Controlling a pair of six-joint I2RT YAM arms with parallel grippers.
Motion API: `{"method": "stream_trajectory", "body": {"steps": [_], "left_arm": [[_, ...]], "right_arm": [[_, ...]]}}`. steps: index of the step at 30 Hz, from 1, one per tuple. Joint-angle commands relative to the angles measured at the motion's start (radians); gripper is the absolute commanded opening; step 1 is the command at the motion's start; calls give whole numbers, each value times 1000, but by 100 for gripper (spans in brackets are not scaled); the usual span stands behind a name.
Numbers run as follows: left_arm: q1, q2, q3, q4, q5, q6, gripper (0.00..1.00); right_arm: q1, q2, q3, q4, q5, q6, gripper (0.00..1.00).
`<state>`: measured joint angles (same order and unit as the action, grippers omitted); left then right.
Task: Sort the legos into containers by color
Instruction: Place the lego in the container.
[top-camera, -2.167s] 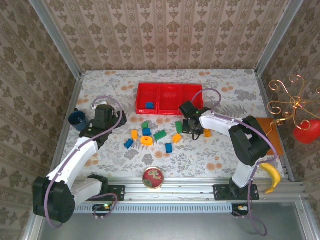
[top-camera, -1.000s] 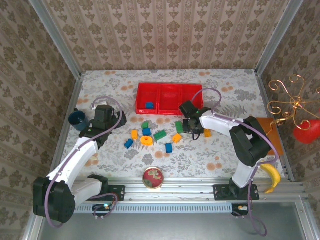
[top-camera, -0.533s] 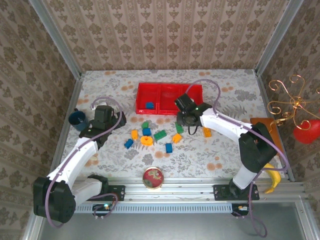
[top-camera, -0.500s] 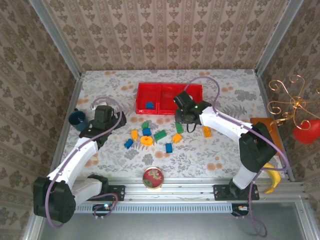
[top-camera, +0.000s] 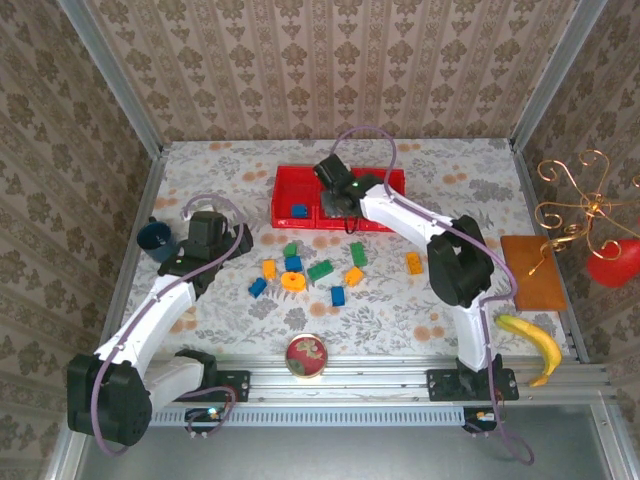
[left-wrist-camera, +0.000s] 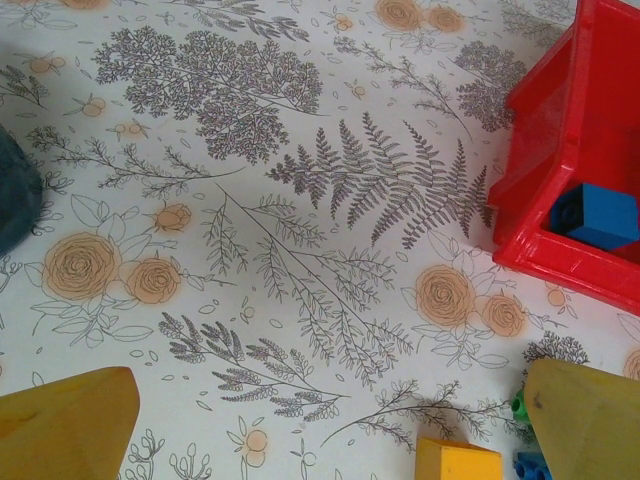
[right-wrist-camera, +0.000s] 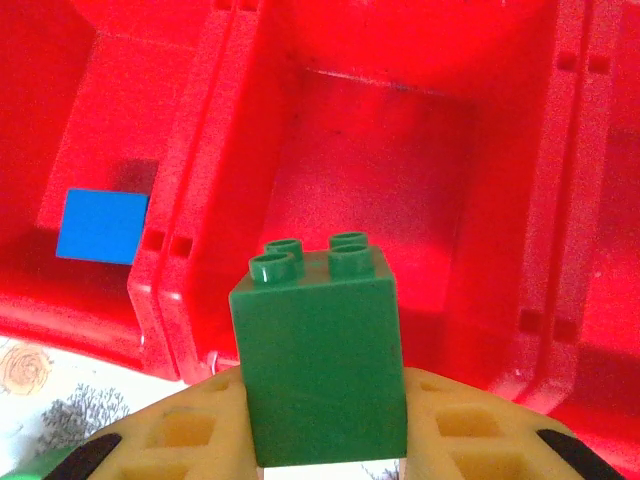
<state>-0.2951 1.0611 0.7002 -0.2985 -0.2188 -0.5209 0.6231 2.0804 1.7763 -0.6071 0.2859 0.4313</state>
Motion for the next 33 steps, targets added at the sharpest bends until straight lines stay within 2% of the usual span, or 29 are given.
{"method": "stream_trajectory", "body": {"steps": [1,10,16,26,33], "left_arm": [[7,-3,-10,-2,11,0,100],[20,-31,-5,-24,10,13,100],[32,-53,-7,-37,13,20,100],[40,-63,2,-38,28,24,100],[41,-58,0,-30,33,23,100]], "right_arm": [[6,48,76,-48,59,-50,26],[6,110,133,-71,82,-65,42],[6,82,111,-76,75,-66,48],[10,-75,6,-56,69,-49,55],[9,-251,-177,-51,76,18,60]]}}
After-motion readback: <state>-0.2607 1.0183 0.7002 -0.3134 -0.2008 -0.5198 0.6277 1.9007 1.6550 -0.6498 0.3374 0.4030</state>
